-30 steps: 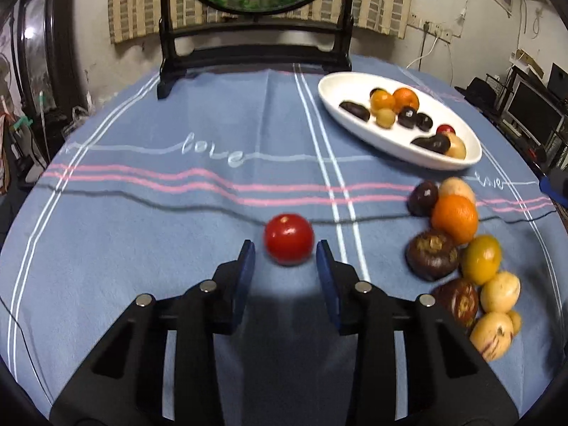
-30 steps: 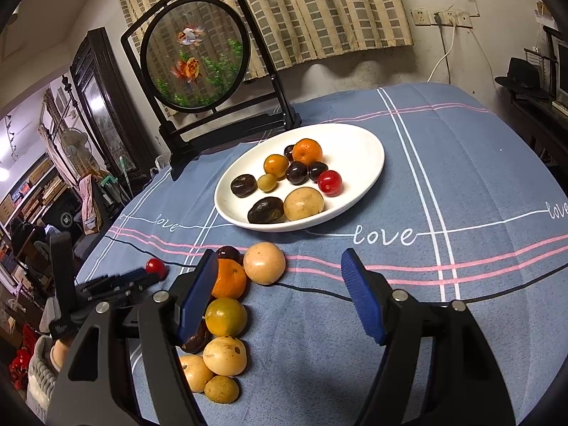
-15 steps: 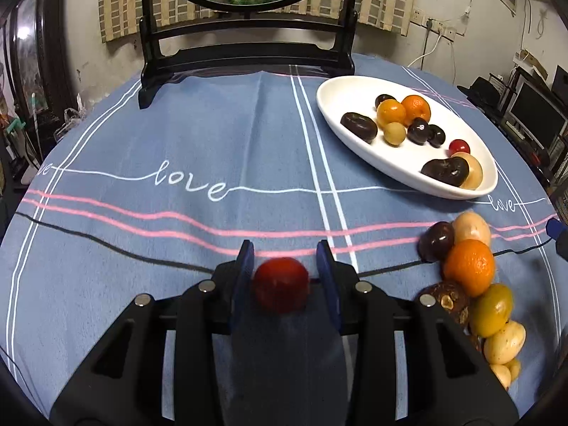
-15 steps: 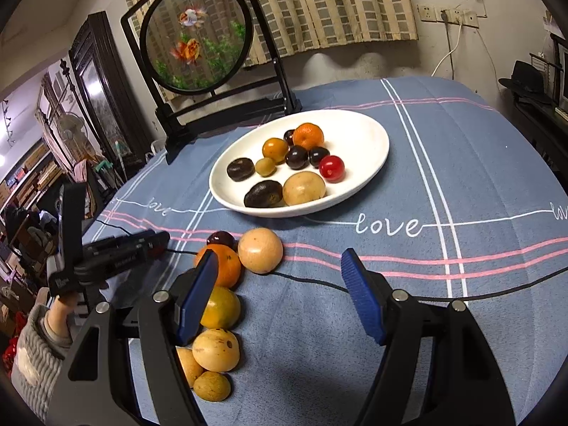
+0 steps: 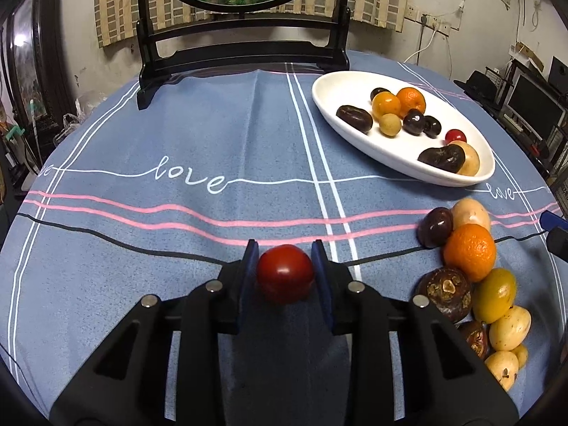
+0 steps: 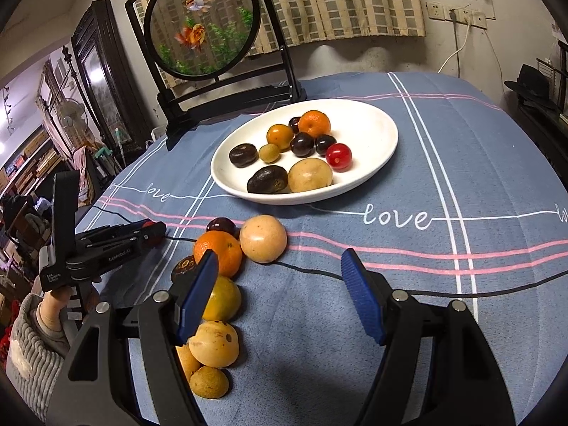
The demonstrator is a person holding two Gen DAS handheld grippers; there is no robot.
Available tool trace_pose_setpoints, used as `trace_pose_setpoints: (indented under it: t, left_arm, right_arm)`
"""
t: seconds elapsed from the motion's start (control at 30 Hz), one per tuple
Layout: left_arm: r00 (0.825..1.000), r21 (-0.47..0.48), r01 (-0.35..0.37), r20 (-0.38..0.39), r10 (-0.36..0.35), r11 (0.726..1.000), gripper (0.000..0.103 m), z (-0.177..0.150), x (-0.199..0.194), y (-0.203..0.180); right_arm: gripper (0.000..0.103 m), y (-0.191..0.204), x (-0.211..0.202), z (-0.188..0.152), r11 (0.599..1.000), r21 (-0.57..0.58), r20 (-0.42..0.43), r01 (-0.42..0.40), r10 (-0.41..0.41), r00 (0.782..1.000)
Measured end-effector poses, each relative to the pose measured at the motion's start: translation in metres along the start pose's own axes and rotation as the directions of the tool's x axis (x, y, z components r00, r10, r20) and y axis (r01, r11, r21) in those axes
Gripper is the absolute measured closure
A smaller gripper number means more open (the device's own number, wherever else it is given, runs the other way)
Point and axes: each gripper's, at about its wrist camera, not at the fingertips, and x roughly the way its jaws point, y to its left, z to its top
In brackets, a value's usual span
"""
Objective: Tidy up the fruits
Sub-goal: 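Lift the red tomato with the left tool while the right tool grasps a greenish-yellow citrus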
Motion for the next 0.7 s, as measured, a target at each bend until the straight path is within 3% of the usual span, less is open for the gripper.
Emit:
trace_pose_setpoints:
  t: [0.17, 0.5, 0.7]
  left_arm:
    - [1.000, 0.005, -0.015, -0.002, 0.015, 1.000, 0.072, -0.011, -0.013, -0.007]
    - [0.998, 0.026, 0.056, 0.022, -0.056, 0.998, 0.072, -0.029, -0.035, -0.026]
    - [0.998, 0.044, 0.066, 0.000, -0.066, 0.997, 0.072, -0.030, -0.030, -0.029]
  right_arm:
    - [0.031, 0.001, 0.002, -0.002, 1.000, -0.004, -0.021, -0.008, 0.008, 1.000]
    - [0.032, 0.021, 0.029, -0.014, 0.995, -0.033, -0.146, -0.097, 0.091, 0.985]
    - [0.046, 0.033, 0.043, -0.020, 0.992, -0.054, -0.190, -0.117, 0.105, 0.976]
